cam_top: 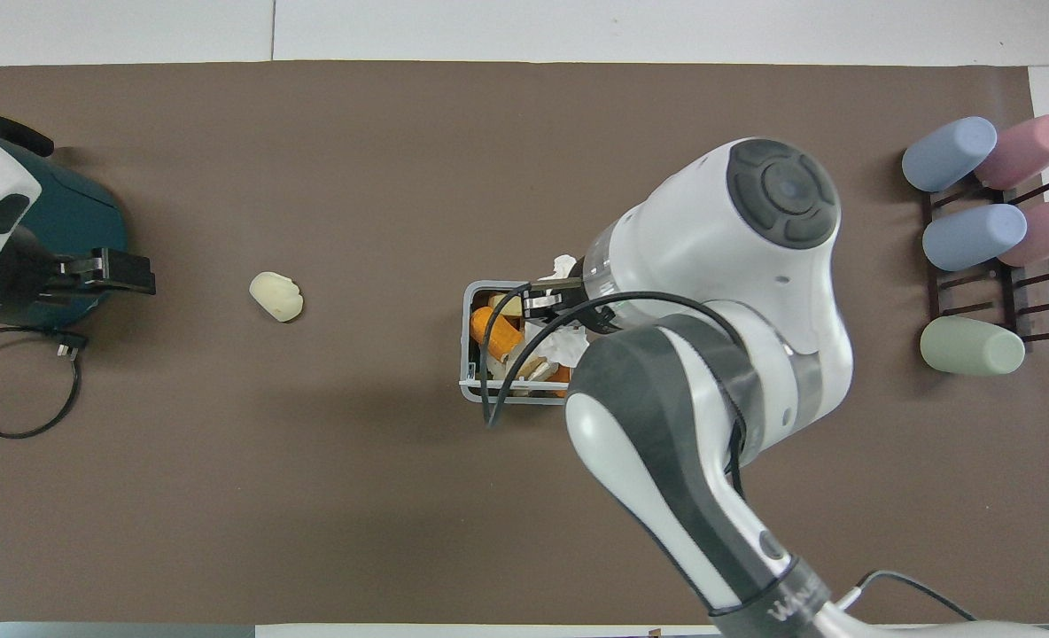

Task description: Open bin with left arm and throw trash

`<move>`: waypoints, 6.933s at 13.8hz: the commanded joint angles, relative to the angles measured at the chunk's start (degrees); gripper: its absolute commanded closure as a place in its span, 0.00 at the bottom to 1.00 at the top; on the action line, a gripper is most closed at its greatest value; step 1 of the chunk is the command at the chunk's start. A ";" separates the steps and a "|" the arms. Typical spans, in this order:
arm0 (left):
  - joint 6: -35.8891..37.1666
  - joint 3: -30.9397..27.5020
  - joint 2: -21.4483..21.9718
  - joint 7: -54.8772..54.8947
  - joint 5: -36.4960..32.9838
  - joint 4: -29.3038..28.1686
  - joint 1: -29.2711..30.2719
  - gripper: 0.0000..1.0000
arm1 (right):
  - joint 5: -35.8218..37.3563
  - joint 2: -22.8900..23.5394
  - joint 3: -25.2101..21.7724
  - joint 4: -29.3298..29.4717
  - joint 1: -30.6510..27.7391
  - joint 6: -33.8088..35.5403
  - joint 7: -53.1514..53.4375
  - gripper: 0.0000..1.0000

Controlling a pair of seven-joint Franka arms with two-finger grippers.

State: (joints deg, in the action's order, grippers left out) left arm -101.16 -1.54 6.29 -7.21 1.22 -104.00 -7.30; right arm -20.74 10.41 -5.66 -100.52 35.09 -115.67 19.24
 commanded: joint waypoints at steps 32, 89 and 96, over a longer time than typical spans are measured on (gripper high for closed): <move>-32.02 1.01 -12.63 -9.93 -0.08 -17.22 -5.35 1.00 | 9.31 13.76 -0.40 -7.41 -15.31 -38.49 -47.10 0.00; 13.87 0.75 -1.72 9.75 -2.01 11.88 4.40 0.00 | -6.60 -2.06 11.02 -12.76 -6.00 -22.23 22.09 0.88; 13.97 -0.13 -0.75 10.90 -1.22 10.13 5.46 0.00 | 2.70 -3.12 10.85 -15.06 -5.91 -21.00 12.22 0.31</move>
State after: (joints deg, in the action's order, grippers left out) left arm -87.17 -1.89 5.31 2.49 0.58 -93.39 -2.83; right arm -21.45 8.73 5.26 -114.27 29.36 -136.38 32.84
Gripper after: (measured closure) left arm 0.000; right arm 0.414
